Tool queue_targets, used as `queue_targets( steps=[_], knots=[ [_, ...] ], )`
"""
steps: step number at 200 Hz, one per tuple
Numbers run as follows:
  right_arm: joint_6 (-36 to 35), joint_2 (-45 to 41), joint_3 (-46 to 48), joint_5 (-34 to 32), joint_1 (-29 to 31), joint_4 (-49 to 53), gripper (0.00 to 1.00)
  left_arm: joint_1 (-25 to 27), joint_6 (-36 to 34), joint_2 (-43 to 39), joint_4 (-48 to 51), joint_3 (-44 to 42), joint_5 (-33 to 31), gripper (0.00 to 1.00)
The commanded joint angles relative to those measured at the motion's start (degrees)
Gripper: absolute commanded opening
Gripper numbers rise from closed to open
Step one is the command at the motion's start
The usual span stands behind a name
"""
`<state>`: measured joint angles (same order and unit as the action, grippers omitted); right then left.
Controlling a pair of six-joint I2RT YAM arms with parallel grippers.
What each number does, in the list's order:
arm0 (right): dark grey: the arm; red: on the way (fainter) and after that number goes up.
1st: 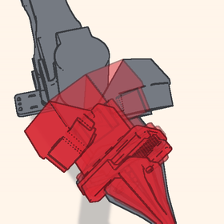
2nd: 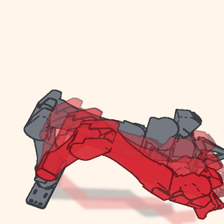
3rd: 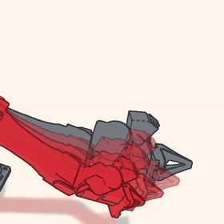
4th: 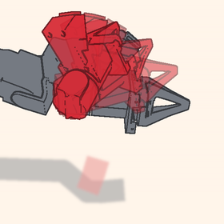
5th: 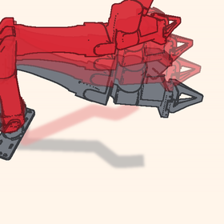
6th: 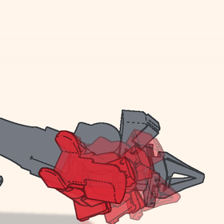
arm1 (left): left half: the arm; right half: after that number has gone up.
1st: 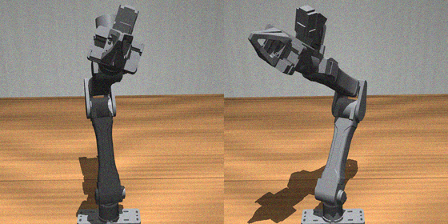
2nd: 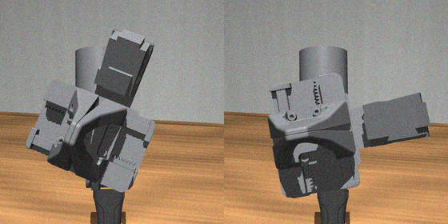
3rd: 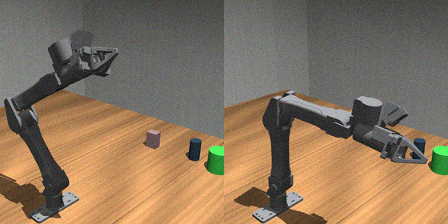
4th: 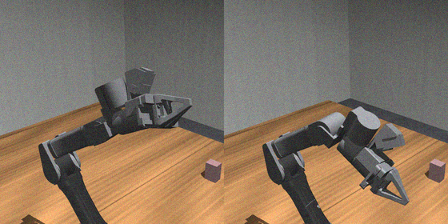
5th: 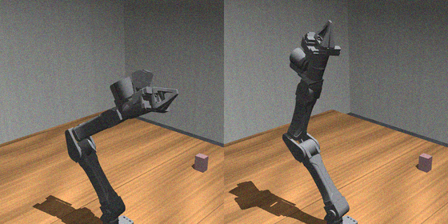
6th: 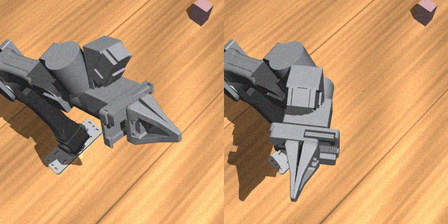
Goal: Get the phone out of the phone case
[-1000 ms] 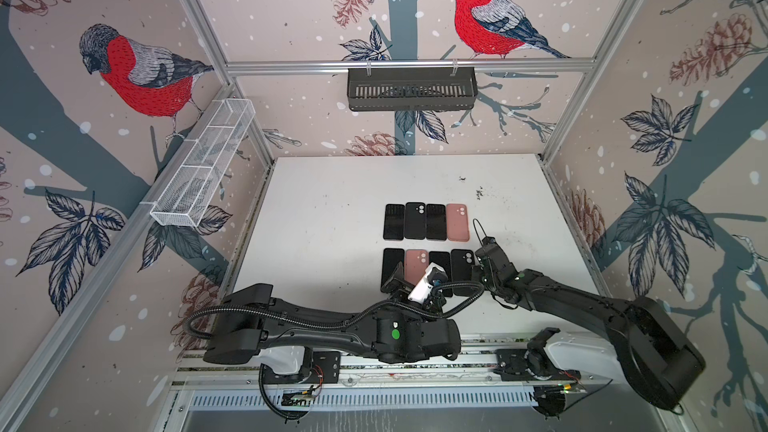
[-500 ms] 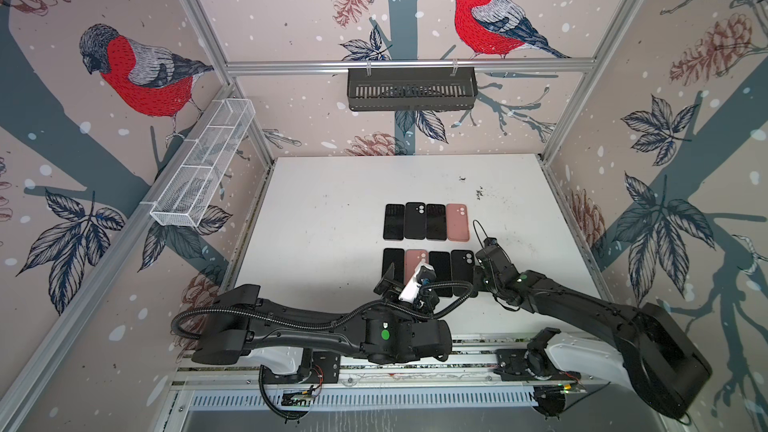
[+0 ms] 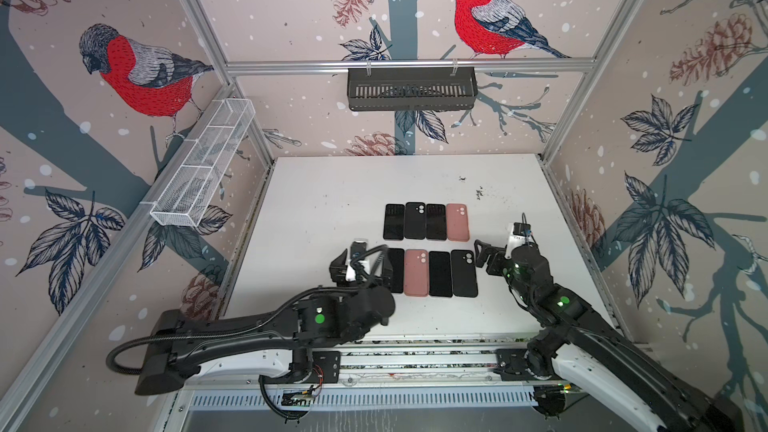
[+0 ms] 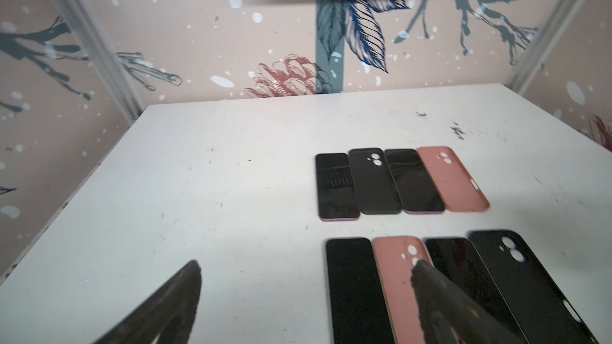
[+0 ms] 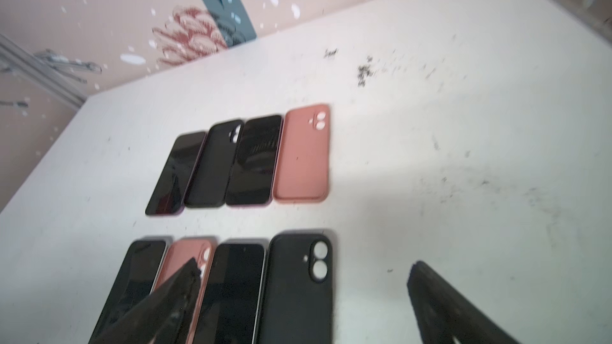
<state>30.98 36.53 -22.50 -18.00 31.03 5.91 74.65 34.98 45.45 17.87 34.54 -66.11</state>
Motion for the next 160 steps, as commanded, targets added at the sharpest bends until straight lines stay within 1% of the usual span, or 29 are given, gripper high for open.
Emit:
queue_targets(
  steps=[1, 21, 33, 41, 54, 61, 68, 75, 88, 96, 104, 113, 126, 132, 144, 152, 160],
  knots=[
    [-7.24, -0.72, 1.26, -2.78, -5.03, -9.49, 1.0, -7.06, -13.34, -11.29, -16.61, -5.74, 0.28, 0.98],
    [-10.76, 1.1, 3.53, -2.16, -11.76, -17.72, 1.0, -17.46, -22.14, -23.74, -24.42, -11.41, 3.15, 0.98],
    [-11.38, 2.5, 5.67, -2.18, -15.1, -23.27, 1.0, -23.04, -27.57, -29.44, -29.28, -14.85, 3.03, 0.98],
    [-12.17, 3.46, 7.29, -2.04, -16.63, -27.56, 1.0, -24.74, -29.53, -31.48, -33.65, -17.01, 0.86, 0.98],
    [-14.19, 5.71, 10.01, -3.06, -17.9, -34.88, 1.0, -26.62, -36.09, -31.06, -42.89, -20.71, 0.65, 0.98],
    [-15.75, 7.61, 11.32, -3.79, -18.17, -39.19, 1.0, -28.44, -38.66, -28.5, -47.88, -22.49, 0.98, 0.98],
    [-17.33, 9.98, 12.14, -4.7, -18.45, -42.68, 1.0, -31.46, -38.9, -24.51, -50.07, -23.65, 2.61, 0.98],
    [-18.12, 12.66, 12.15, -5.5, -18.82, -44.67, 1.0, -36.23, -35.84, -19.17, -49.17, -23.52, 6.09, 0.98],
    [-19.7, 17.22, 11.34, -6.48, -19.4, -47.59, 1.0, -46.76, -27.67, -8.58, -49.02, -22.86, 15.11, 0.98],
    [-20.36, 19.74, 11.55, -6.56, -19.83, -50.89, 1.0, -52.04, -24.46, -3.1, -53.1, -23.7, 18.49, 0.98],
    [-20.8, 22.19, 12.0, -6.29, -20.36, -54.39, 1.0, -55.65, -24.54, 1.31, -59.27, -25.35, 20.71, 0.98],
    [-21.34, 25.1, 12.8, -6.33, -21.01, -59.45, 1.0, -58.18, -26.85, 5.62, -66.13, -27.12, 22.15, 0.98],
    [-20.95, 29.67, 13.58, -5.34, -22.67, -66.55, 1.0, -59.97, -31.98, 10.66, -75.87, -29.52, 24.9, 0.98],
    [-20.13, 31.3, 12.36, -3.98, -23.56, -65.78, 1.0, -60.83, -33.55, 12.9, -79.94, -30.78, 26.97, 0.98],
    [-18.47, 31.65, 8.64, -1.04, -25.41, -57.2, 1.0, -62.89, -35.36, 17.49, -90.09, -34.24, 32.65, 0.98],
    [-18.75, 31.78, 9.9, 0.42, -25.88, -60.07, 1.0, -64.7, -34.81, 21.52, -98.48, -36.73, 36.39, 0.98],
    [-18.92, 30.53, 11.79, 1.59, -26.09, -61.13, 1.0, -65.62, -34.37, 26.26, -106.21, -37.89, 37.9, 0.98]
  ],
)
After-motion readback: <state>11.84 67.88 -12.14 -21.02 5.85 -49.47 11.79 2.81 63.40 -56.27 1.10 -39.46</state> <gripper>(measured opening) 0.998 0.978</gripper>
